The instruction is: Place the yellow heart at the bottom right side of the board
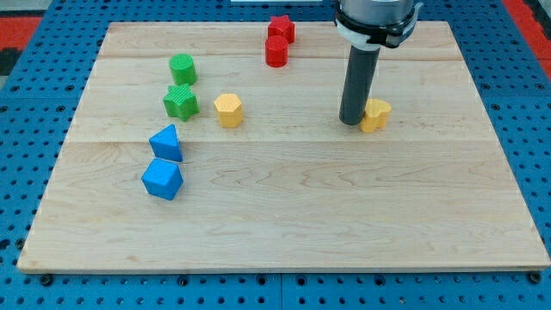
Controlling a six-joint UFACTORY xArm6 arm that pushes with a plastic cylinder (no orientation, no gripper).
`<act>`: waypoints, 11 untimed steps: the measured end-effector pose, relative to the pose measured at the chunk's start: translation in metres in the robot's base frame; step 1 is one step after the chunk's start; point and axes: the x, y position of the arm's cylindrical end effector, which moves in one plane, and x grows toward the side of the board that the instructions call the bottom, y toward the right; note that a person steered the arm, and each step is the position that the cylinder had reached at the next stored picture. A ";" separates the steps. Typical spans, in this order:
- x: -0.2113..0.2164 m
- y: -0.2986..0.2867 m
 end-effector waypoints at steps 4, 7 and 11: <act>0.044 0.025; 0.119 0.079; 0.053 -0.130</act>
